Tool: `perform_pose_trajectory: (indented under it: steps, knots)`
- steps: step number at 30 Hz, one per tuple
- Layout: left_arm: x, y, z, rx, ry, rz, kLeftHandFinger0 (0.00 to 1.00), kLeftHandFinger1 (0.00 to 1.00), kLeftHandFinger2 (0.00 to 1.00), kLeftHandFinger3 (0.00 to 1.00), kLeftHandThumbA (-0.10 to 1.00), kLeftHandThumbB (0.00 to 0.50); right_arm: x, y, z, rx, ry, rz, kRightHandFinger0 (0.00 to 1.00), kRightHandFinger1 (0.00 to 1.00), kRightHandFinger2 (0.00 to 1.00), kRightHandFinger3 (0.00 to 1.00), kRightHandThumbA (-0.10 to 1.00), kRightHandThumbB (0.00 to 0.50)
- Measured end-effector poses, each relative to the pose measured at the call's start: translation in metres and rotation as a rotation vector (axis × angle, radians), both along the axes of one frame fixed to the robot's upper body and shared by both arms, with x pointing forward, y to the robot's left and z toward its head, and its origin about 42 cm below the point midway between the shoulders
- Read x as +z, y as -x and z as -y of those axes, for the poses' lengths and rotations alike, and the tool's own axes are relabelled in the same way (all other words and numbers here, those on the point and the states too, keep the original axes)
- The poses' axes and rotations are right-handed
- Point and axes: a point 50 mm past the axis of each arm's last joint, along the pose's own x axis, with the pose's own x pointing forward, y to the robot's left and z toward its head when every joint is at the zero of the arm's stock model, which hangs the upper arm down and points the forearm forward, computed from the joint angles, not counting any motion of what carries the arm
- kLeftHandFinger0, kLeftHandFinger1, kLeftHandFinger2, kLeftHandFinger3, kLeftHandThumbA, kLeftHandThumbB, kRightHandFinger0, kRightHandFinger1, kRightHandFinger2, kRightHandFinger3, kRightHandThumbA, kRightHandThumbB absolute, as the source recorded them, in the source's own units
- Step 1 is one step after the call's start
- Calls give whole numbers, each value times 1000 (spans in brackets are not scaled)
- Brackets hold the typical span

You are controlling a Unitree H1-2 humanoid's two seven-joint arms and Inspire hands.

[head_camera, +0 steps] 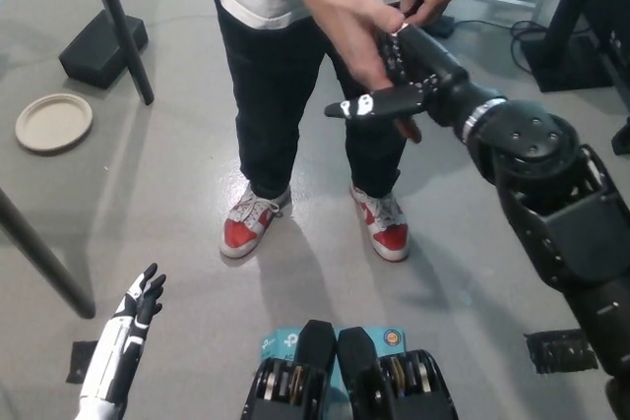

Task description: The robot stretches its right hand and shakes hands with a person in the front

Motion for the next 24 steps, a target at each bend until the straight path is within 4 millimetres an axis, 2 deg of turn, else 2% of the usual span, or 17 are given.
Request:
perform_pose_trajectory:
  steps: [3,4,5,9,10,16,17,19,20,22,24]
  knots:
    - [0,0,0,-1,-3,0,1000,1000,1000,1000,1000,83,-3,-4,-2,-2,1,-25,1000,1000,1000,1000,1000,384]
    - [0,0,0,-1,-4,0,1000,1000,1000,1000,1000,107,-3,-5,-2,-3,2,-27,1000,1000,1000,1000,1000,410]
    - [0,0,0,-1,-5,0,1000,1000,1000,1000,1000,113,-2,-6,-2,-2,2,-28,1000,1000,1000,1000,1000,414]
    - [1,-1,0,-1,-11,-1,1000,1000,1000,1000,1000,105,6,-14,-11,3,-1,-35,1000,1000,1000,1000,1000,413]
    - [1,-1,0,0,-12,-1,1000,1000,1000,1000,1000,105,7,-16,-15,4,4,-38,1000,1000,1000,1000,1000,379]
    - [2,-2,0,-1,-18,1,1000,1000,1000,1000,1000,96,7,-26,-34,-2,38,-70,1000,1000,1000,1000,1000,391]
    - [2,-2,0,-1,-18,1,1000,1000,1000,1000,1000,91,7,-27,-35,-3,41,-70,1000,1000,1000,1000,936,384]
    - [2,-2,0,-1,-19,0,1000,1000,1000,1000,1000,91,7,-29,-41,-11,60,-72,1000,1000,1000,1000,732,407]
    - [2,-2,0,-1,-19,0,1000,1000,1000,1000,1000,88,7,-30,-43,-22,72,-69,1000,1000,1000,1000,609,335]
    - [2,-3,0,-1,-19,1,1000,1000,1000,1000,1000,87,6,-32,-49,-59,105,-57,887,976,992,1000,558,344]
    - [2,-3,0,-3,-19,2,1000,1000,1000,1000,1000,87,4,-33,-53,-85,126,-46,848,927,936,1000,556,341]
